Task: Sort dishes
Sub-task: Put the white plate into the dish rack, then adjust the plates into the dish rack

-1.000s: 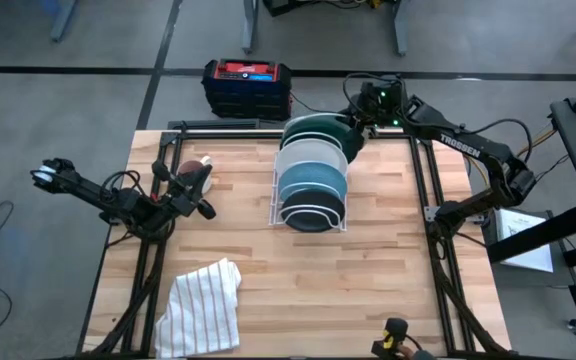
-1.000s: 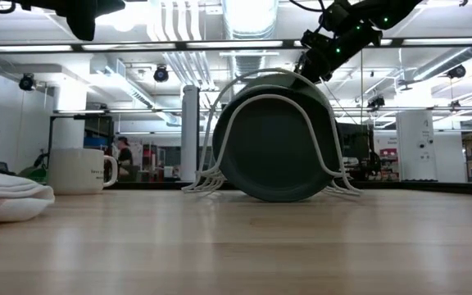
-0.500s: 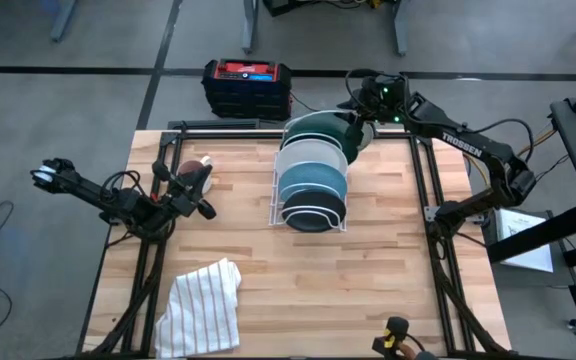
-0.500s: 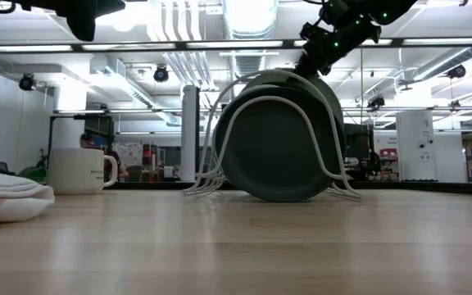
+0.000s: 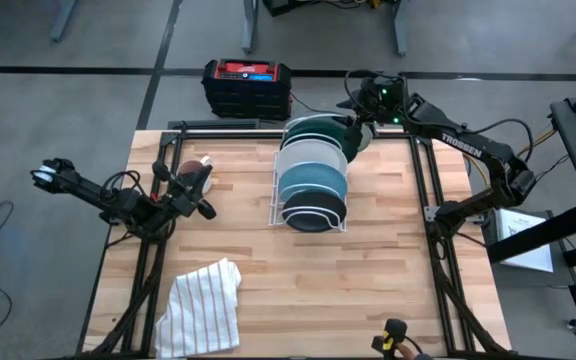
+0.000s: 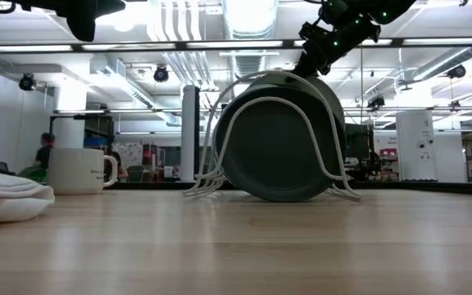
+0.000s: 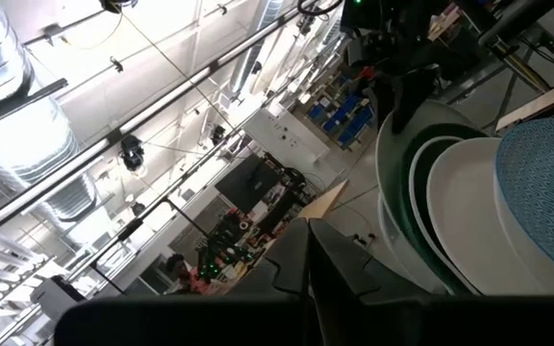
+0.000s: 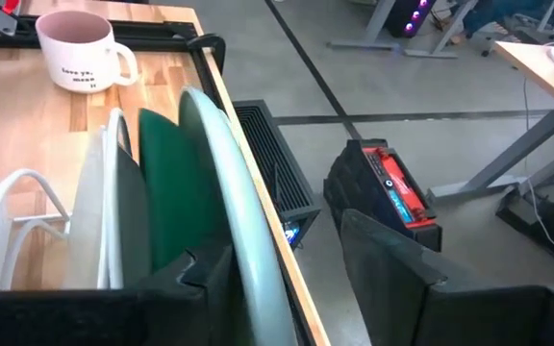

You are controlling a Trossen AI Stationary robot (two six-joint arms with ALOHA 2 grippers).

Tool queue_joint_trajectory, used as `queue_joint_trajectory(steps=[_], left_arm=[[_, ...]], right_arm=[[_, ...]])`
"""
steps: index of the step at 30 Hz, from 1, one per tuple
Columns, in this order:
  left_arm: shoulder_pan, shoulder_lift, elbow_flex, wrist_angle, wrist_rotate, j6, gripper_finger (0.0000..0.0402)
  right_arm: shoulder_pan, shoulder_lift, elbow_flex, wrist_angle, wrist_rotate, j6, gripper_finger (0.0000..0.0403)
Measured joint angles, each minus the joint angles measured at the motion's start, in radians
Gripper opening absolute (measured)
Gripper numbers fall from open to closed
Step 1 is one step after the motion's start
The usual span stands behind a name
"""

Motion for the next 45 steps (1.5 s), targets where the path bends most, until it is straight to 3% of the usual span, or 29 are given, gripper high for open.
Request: queue_joint_trajectory(steps=[11, 18, 29, 35, 40, 45], left_arm=[[0.000, 0.000, 0.000, -0.002, 0.000, 0.000, 0.0000], [0.000, 0.000, 0.000, -0.002, 0.000, 0.002, 0.0000], [0.000, 0.000, 0.000, -0.002, 0.000, 0.004, 0.0000], [0.000, 0.000, 0.000, -0.002, 0.000, 0.004, 0.0000], [0.000, 0.000, 0.000, -0.002, 0.000, -0.001, 0.0000], [0.002, 0.000, 0.000, -0.025, 0.001, -0.025, 0.0000]], right_arm=[[0.004, 0.000, 0.006, -0.004, 0.022, 0.037, 0.0223], [0.004, -0.001, 0.082, -0.059, 0.025, 0.039, 0.0255], [0.019, 0.004, 0.131, -0.155, 0.033, 0.071, 0.0266], [0.022, 0.026, 0.128, -0.210, 0.105, 0.074, 0.0290], [0.021, 0.000, 0.128, -0.222, 0.107, 0.091, 0.0310], [0.021, -0.041, 0.127, -0.270, 0.130, 0.101, 0.0306]])
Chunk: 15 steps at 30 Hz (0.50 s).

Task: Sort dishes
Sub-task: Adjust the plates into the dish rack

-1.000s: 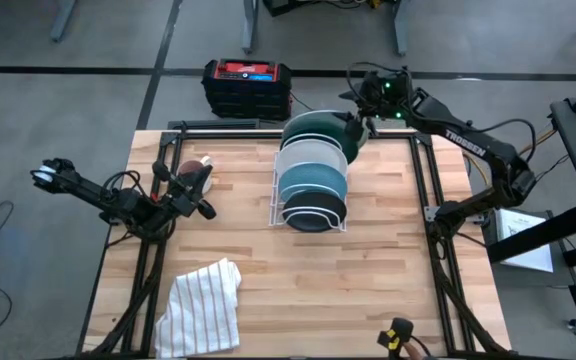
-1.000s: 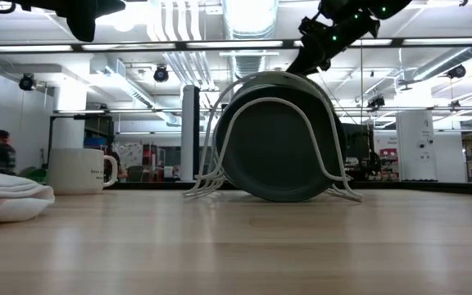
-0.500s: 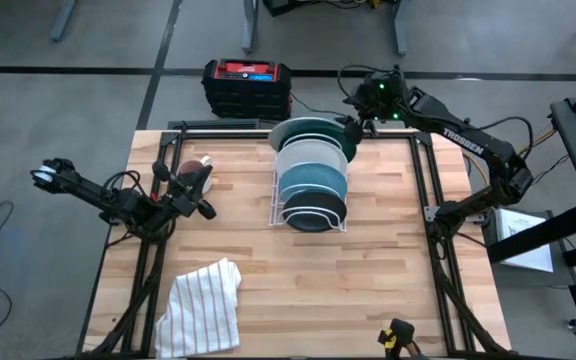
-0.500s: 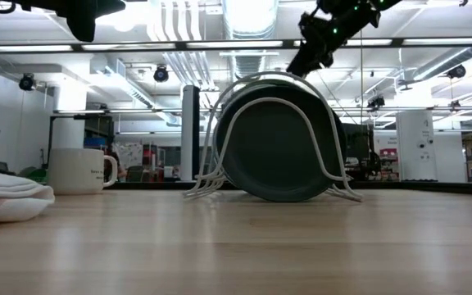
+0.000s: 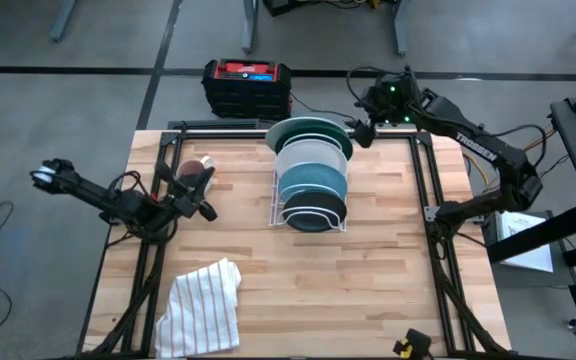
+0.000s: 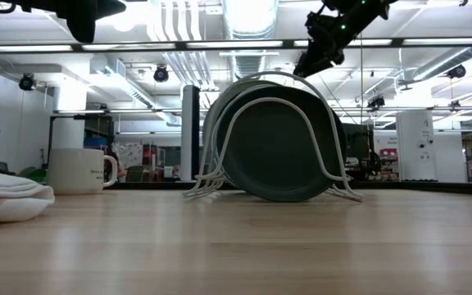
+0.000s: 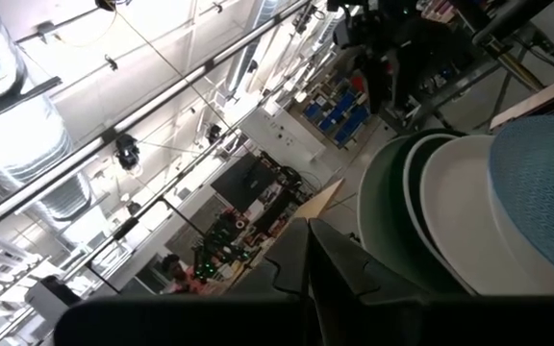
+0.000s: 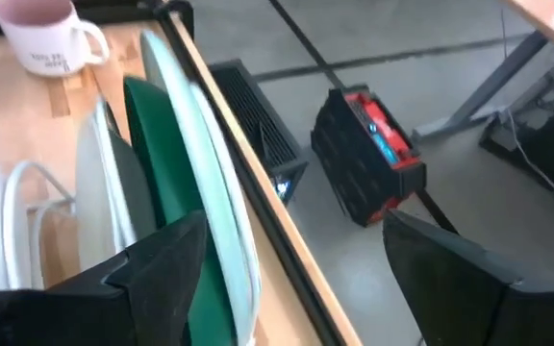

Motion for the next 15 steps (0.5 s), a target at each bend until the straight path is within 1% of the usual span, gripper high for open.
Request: queue_joint_trajectory(steps=[4, 7, 10, 15], left_arm=[[0.016, 0.000, 0.000, -0.048, 0.018, -0.047, 0.0000], [0.045, 0.000, 0.000, -0.110, 0.061, -0.102, 0.0000], [0.093, 0.002, 0.000, -0.167, 0.114, -0.162, 0.0000], [0.200, 0.019, 0.000, -0.235, 0.194, -0.256, 0.0000]], right_arm=[[0.000, -0.022, -0.024, -0.070, 0.001, 0.022, 0.0290], [0.004, -0.023, -0.079, -0.091, 0.002, 0.054, 0.0269], [0.016, -0.024, -0.141, -0.076, 0.001, 0.065, 0.0239], [0.024, -0.025, -0.203, -0.067, 0.001, 0.082, 0.0180]])
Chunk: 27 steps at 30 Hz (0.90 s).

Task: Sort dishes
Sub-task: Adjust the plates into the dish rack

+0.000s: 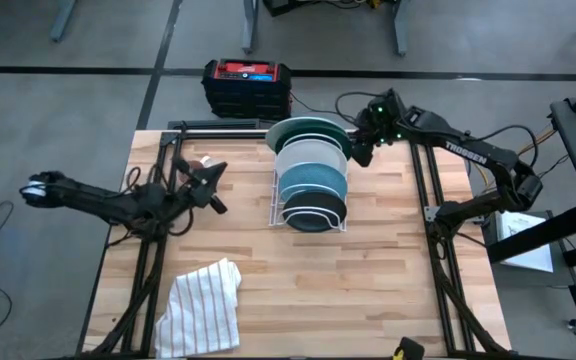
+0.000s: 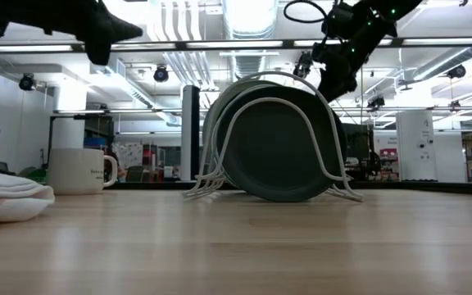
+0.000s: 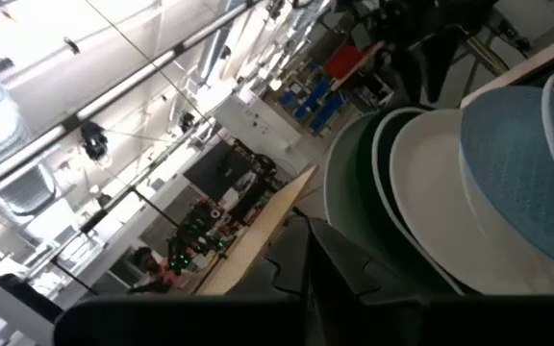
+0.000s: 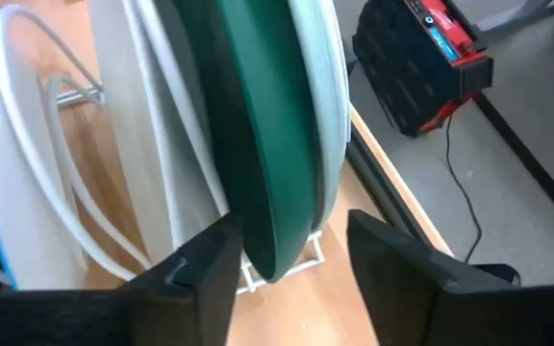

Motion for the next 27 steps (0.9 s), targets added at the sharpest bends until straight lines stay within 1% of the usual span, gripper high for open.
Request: queue_joint_trajectory(steps=[4, 5, 9, 11, 18, 20, 24, 27], left_arm=[[0.073, 0.026, 0.000, -0.021, 0.062, -0.055, 0.0000], [0.086, 0.035, 0.000, -0.021, 0.069, -0.064, 0.0000], [0.115, 0.068, 0.000, -0.021, 0.086, -0.078, 0.0000], [0.120, 0.083, 0.000, -0.021, 0.087, -0.079, 0.0000], [0.136, 0.126, 0.010, -0.019, 0.087, -0.078, 0.0000], [0.137, 0.133, 0.011, -0.019, 0.087, -0.078, 0.0000], [0.137, 0.138, 0.011, -0.018, 0.087, -0.076, 0.0000], [0.137, 0.135, 0.011, -0.018, 0.087, -0.076, 0.0000]], right_arm=[[0.000, -0.001, -0.023, 0.026, 0.003, 0.007, 0.0138], [0.000, -0.001, -0.024, 0.025, 0.017, 0.008, 0.0129], [0.001, -0.015, -0.024, 0.008, 0.145, 0.014, 0.0092], [-0.001, -0.016, -0.028, 0.009, 0.164, 0.015, 0.0075], [0.023, -0.004, -0.045, 0.054, 0.148, 0.014, 0.0032], [0.036, -0.004, -0.053, 0.078, 0.145, 0.014, 0.0026], [0.050, -0.004, -0.055, 0.130, 0.094, 0.014, 0.0018], [0.056, -0.004, -0.055, 0.170, 0.093, 0.014, 0.0018]])
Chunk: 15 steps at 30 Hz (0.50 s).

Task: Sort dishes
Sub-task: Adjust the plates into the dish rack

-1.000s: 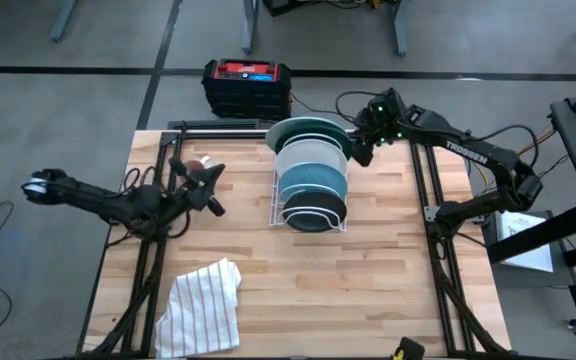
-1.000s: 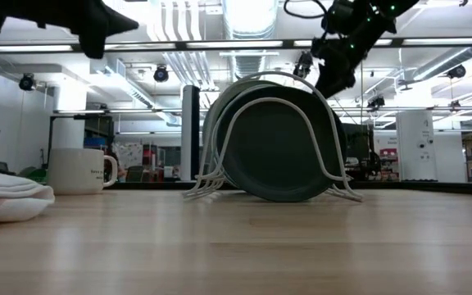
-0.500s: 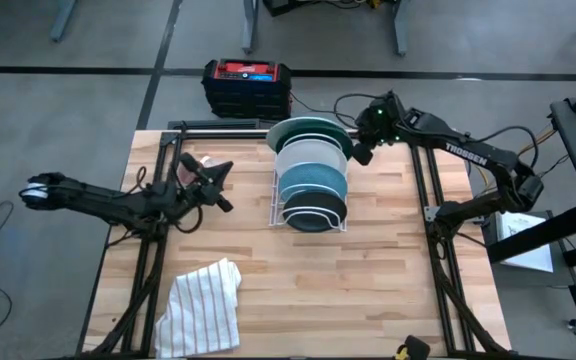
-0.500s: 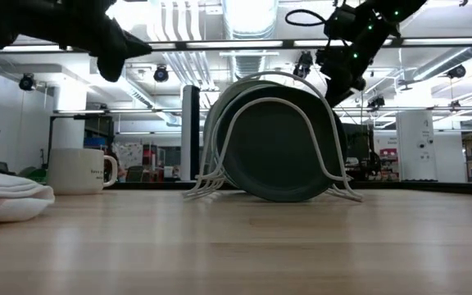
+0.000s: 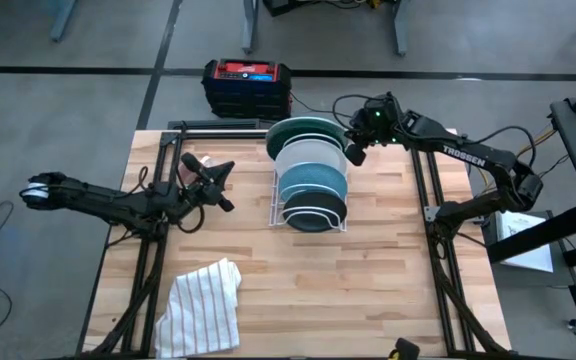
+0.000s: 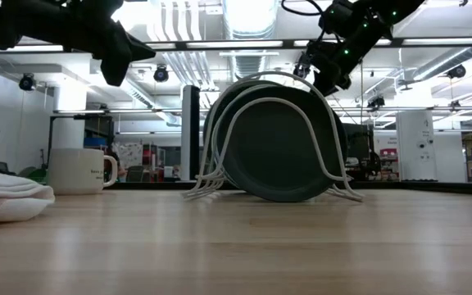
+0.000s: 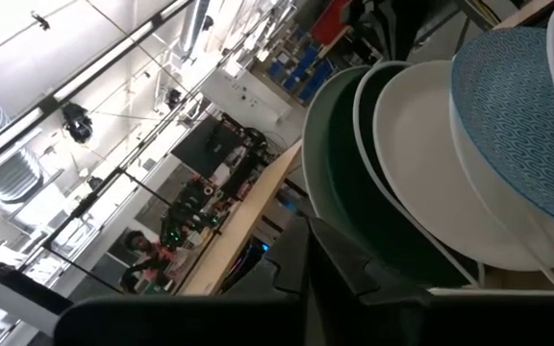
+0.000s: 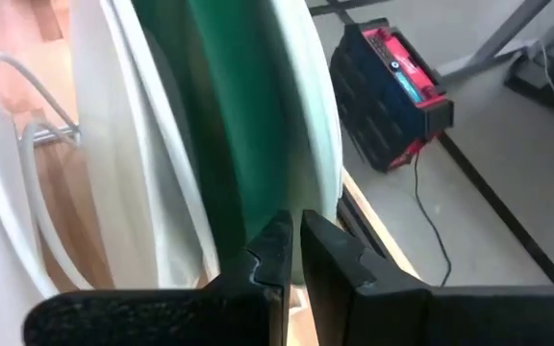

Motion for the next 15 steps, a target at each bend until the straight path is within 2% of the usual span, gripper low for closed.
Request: queue_joint_trajectory(steps=[15], left_arm=[[0.033, 0.014, 0.000, -0.001, 0.003, -0.026, 0.0000]], right_arm=[[0.000, -0.016, 0.013, -0.118, 0.088, 0.037, 0.0018]])
